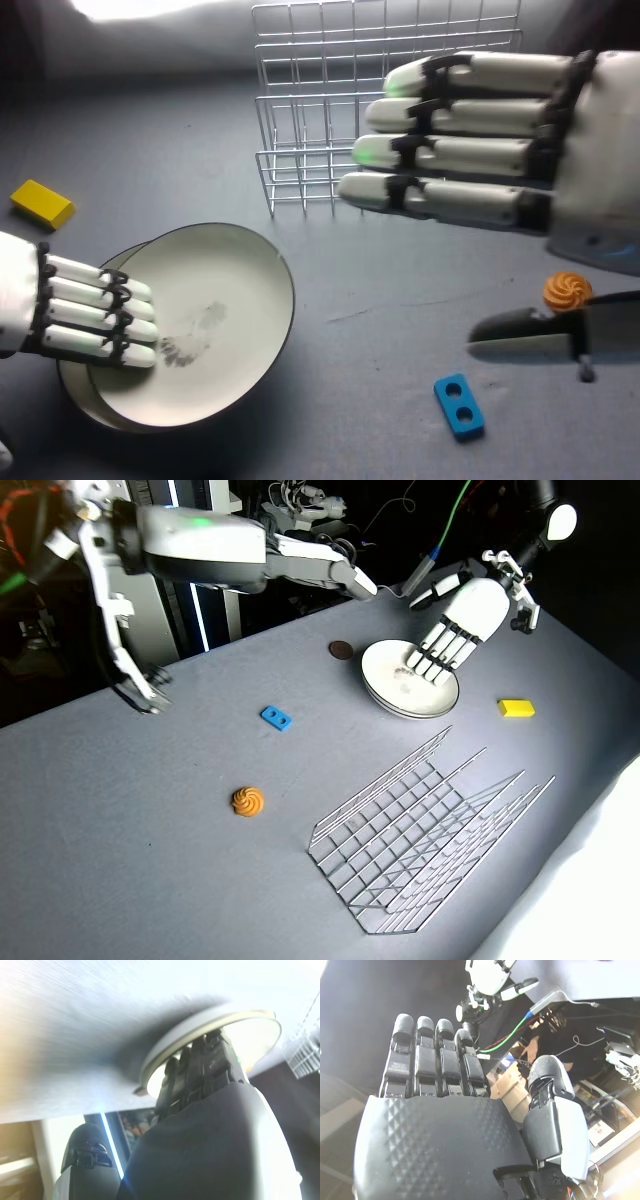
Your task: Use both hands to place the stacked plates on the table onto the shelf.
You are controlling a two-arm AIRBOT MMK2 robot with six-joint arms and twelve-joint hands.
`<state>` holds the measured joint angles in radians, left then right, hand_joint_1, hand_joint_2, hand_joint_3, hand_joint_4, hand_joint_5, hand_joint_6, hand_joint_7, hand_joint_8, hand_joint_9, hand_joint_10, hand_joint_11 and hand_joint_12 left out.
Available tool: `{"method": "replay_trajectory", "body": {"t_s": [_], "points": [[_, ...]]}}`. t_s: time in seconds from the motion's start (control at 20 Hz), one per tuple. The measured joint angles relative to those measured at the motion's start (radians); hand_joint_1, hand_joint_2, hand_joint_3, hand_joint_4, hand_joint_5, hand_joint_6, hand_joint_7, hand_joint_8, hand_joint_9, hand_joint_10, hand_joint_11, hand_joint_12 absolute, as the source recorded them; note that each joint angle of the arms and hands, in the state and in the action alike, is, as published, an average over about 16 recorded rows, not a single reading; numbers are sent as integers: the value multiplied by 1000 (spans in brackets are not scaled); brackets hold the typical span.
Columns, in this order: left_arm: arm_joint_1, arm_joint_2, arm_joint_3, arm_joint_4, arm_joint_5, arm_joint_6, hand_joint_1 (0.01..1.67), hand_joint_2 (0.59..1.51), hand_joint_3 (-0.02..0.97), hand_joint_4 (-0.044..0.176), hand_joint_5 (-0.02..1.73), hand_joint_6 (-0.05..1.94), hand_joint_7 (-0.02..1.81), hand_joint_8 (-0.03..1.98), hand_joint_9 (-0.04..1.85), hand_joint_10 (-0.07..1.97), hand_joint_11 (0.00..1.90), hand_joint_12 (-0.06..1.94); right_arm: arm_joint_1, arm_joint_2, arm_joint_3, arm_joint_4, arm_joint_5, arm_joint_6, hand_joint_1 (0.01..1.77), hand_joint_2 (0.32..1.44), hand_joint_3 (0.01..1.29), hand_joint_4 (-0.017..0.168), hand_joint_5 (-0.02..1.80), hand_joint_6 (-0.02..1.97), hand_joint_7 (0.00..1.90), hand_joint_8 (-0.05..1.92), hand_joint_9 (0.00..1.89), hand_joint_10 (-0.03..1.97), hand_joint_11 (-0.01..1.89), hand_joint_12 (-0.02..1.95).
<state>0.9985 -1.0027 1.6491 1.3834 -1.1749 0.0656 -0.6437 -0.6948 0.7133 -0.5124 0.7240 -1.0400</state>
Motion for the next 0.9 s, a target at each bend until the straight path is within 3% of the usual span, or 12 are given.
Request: {"method": "replay_trajectory", "body": {"t_s": [0.6,0.75,0.9], "points": [[-85,-2,-112,28,93,-60,18,1125,18,-1,15,7,-12,-15,12,-4,21,3,62,-267,170,-52,-172,-63,49,1222,14,3,152,23,196,13,185,20,15,477],[-97,-1,-134,33,110,-70,18,1126,19,0,17,7,-12,-16,16,0,21,10,69,-306,194,-68,-211,-71,137,1228,14,3,134,23,170,13,163,20,15,452],[-106,1,-147,38,120,-75,18,1127,19,1,19,7,-12,-17,19,4,21,14,74,-333,208,-77,-244,-79,337,1220,14,3,125,23,150,13,148,20,14,461]]}}
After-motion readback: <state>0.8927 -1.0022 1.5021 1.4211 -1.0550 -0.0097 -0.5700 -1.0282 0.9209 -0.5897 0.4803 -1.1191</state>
